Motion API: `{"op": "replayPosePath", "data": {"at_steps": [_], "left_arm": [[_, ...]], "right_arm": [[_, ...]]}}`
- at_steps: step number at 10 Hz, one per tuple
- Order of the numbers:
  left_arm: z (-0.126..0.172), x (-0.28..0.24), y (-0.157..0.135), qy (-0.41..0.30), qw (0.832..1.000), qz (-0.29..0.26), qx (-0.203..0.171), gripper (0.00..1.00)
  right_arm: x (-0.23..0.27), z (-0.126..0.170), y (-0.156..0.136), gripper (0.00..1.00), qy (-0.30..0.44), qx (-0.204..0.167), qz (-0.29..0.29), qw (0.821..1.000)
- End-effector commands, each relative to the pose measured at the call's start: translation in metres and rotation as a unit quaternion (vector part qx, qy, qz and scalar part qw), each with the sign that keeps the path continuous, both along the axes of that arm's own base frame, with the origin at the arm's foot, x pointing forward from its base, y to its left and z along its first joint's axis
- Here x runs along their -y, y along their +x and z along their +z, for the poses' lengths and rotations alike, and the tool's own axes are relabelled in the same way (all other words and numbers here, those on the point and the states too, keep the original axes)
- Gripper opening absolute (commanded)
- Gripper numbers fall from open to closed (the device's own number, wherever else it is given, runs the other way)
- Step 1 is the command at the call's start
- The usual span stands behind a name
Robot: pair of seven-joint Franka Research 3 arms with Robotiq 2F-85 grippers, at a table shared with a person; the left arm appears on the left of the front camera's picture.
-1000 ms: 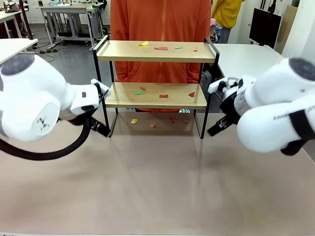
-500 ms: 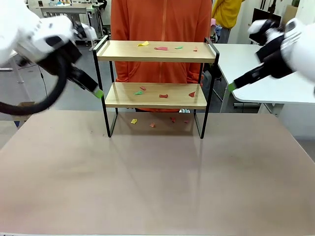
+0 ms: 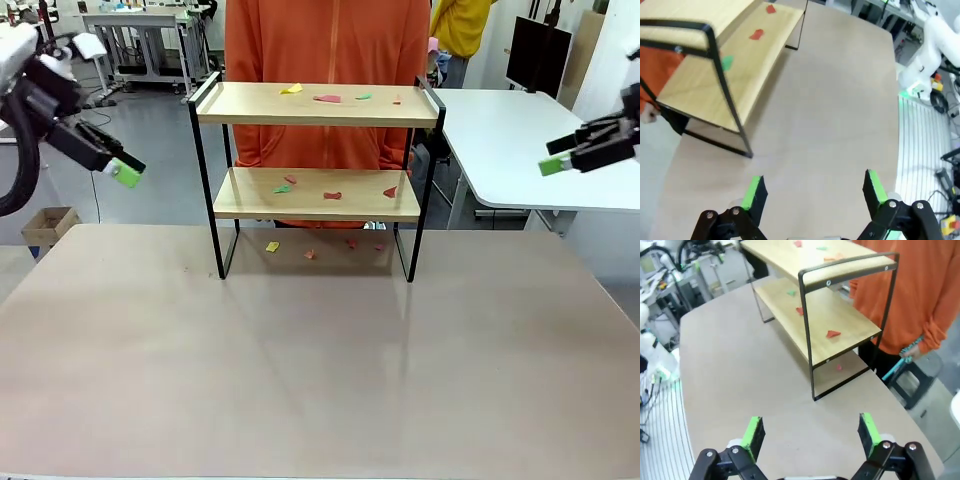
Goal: Clean the shelf.
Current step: Pick up the Duster handed by the human.
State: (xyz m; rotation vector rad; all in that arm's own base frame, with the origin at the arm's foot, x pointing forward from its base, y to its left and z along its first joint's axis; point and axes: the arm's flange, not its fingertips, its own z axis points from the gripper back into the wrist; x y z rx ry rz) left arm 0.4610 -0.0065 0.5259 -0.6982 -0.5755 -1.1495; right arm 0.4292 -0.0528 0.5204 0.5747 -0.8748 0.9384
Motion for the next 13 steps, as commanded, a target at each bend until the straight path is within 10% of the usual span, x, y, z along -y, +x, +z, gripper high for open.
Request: {"op": "replayPosePath", "data": {"at_steps": [1,8,13], "left_arm": [[-0.002,-0.007,0.010,-0.024,0.998,-0.020,0.059,1.00],[-0.011,-0.020,0.010,-0.002,0.998,-0.009,0.057,1.00],[-0.039,-0.121,0.067,-0.163,0.982,-0.005,0.099,1.00]], "right_arm": [[0.017,-0.019,0.022,1.00,-0.008,-0.003,0.019,1.000],[0.015,-0.012,0.004,1.00,0.003,0.002,0.015,1.000],[0.102,-0.048,0.052,1.00,0.113,0.044,0.063,0.991]]}}
